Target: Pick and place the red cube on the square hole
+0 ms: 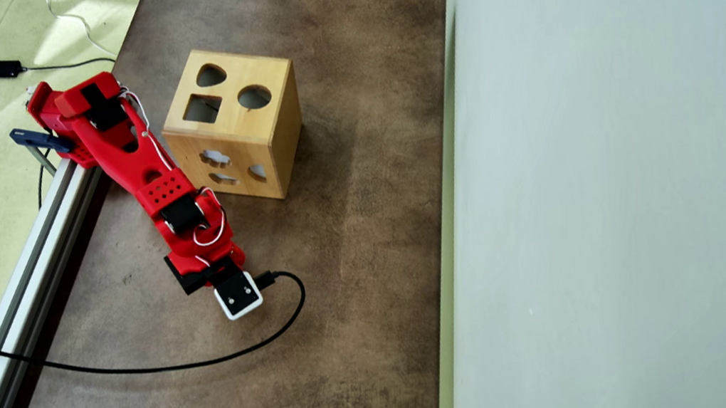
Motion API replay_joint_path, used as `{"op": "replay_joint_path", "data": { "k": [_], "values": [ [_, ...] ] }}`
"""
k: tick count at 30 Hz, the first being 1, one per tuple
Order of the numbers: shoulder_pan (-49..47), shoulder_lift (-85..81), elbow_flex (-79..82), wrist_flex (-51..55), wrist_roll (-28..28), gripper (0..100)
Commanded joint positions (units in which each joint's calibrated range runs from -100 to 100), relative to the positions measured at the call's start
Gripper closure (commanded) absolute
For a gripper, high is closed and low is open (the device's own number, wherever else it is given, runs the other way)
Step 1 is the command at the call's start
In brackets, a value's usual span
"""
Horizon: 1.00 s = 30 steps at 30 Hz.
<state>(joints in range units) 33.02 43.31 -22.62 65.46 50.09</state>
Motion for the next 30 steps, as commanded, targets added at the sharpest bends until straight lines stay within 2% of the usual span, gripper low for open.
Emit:
{"op": "replay_joint_path", "data": {
  "k": [1,9,17,30],
  "values": [
    [0.3,-9.2,-1.7,1.8,-0.3,88],
    [1.5,-17.1,-2.6,14.9,-0.4,88],
    [2.7,-28.5,-2.6,18.9,-0.4,88],
    [5.4,-42.2,-2.4,32.5,-0.4,88]
  ]
}}
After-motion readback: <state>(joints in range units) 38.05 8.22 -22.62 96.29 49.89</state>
